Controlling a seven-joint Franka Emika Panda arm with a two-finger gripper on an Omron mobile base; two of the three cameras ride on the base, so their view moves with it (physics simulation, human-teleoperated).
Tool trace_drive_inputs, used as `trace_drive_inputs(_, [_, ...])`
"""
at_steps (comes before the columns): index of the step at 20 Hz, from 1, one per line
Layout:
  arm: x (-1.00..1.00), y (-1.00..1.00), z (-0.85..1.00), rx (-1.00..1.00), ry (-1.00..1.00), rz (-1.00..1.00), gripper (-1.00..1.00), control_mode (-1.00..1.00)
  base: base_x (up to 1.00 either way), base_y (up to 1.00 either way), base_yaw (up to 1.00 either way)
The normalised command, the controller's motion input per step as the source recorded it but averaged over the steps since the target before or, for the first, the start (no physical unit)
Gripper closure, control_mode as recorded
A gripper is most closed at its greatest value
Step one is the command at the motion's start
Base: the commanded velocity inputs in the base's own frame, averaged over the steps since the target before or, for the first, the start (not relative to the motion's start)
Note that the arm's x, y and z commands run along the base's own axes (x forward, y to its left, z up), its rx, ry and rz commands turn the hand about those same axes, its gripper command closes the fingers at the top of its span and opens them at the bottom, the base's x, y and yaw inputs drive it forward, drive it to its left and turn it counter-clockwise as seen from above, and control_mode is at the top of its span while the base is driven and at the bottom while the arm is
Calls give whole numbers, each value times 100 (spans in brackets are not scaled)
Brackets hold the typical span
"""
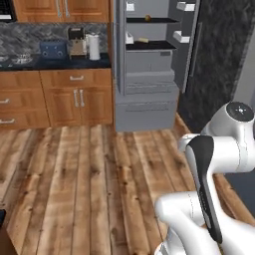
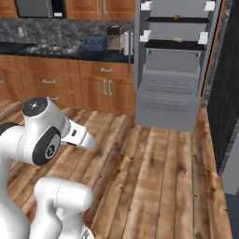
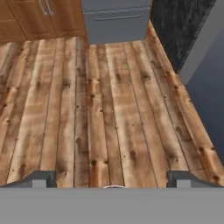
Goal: Pick up the apple and mango from the fridge and place one fruit on each plate on the dining counter.
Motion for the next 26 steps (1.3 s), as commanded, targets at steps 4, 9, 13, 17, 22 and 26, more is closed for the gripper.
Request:
trace_drive_inputs(4, [0, 0, 0, 0, 0, 0, -100, 100, 100, -41, 0])
trace_drive_inputs(9, [0, 0, 0, 0, 0, 0, -100, 100, 100, -51, 0])
trace_drive_inputs(13, [0, 0, 0, 0, 0, 0, -100, 100, 100, -53, 0])
trace_drive_inputs(17, [0, 0, 0, 0, 0, 0, -100, 100, 100, -44, 1])
trace_drive_inputs(22, [0, 0, 0, 0, 0, 0, -100, 100, 100, -42, 1])
trace_drive_inputs(26, [0, 0, 0, 0, 0, 0, -100, 100, 100, -43, 1])
